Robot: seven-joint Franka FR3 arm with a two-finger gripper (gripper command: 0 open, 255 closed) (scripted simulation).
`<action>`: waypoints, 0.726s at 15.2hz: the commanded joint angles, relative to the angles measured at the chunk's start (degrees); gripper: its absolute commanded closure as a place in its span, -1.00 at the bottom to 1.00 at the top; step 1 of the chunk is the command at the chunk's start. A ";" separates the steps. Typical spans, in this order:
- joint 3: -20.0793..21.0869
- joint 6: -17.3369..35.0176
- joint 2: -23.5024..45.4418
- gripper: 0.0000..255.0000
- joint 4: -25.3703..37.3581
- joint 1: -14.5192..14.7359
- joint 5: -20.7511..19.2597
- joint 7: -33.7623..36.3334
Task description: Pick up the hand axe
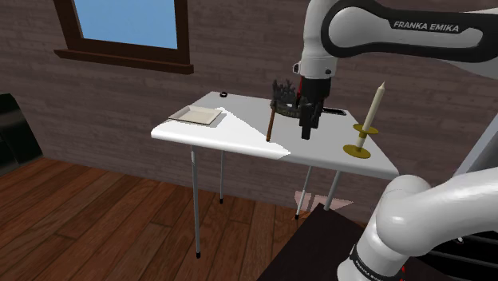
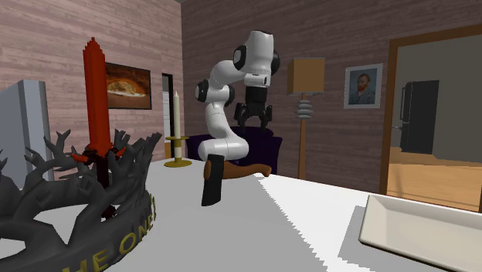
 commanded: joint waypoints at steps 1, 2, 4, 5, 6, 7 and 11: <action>0.00 0.00 0.00 -1.00 0.00 0.00 0.00 0.00; 0.53 1.26 2.07 -1.00 0.98 -1.02 0.58 2.89; 1.49 3.62 6.18 -1.00 3.11 -3.08 1.54 8.55; 1.89 4.72 8.21 -1.00 4.25 -4.10 1.93 11.35; 2.26 5.76 10.22 -1.00 5.44 -5.12 2.26 14.10; 2.54 6.74 12.20 -1.00 6.67 -6.07 2.51 16.86; 3.17 10.15 19.74 -1.00 11.83 -9.71 3.07 27.59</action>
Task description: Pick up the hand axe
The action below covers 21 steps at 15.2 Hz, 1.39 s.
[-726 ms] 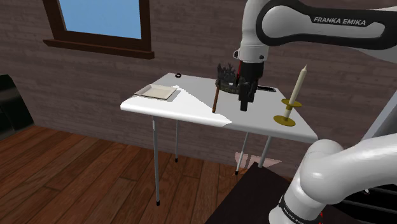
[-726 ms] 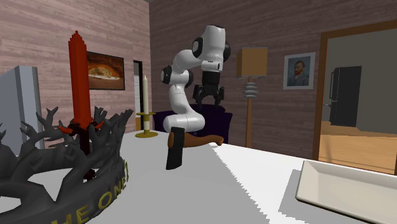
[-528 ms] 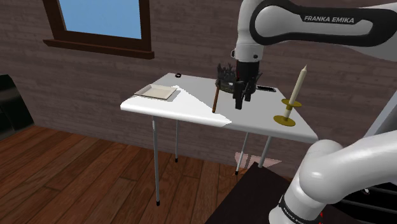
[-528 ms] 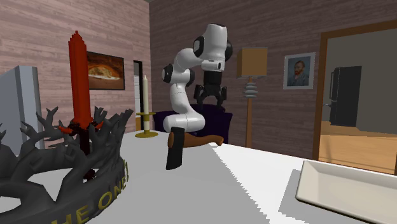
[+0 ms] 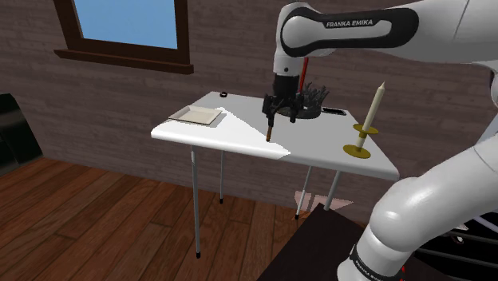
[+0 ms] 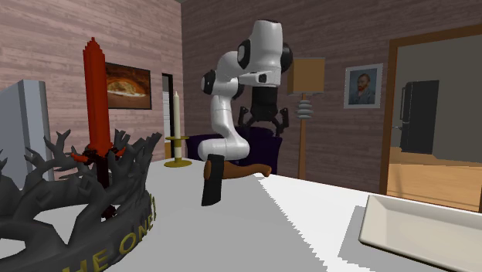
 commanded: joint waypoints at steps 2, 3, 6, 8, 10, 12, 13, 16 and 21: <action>0.22 2.32 5.67 -1.00 4.23 -2.57 0.23 8.36; 0.14 2.96 7.35 -1.00 5.55 -3.37 0.22 10.92; -0.43 4.66 12.04 -1.00 9.45 -5.62 0.12 18.40; -1.03 5.64 14.86 -1.00 11.92 -7.04 0.03 23.23; -1.79 6.53 17.43 -1.00 14.24 -8.39 -0.05 27.93; -1.95 7.45 17.79 -1.00 13.79 -8.57 -0.05 28.68; -1.95 8.22 17.74 -1.00 12.97 -8.57 -0.04 28.65; -1.94 10.53 17.73 -1.00 10.66 -8.56 -0.02 28.59; -1.93 12.46 17.79 1.00 8.77 -8.55 -0.01 28.52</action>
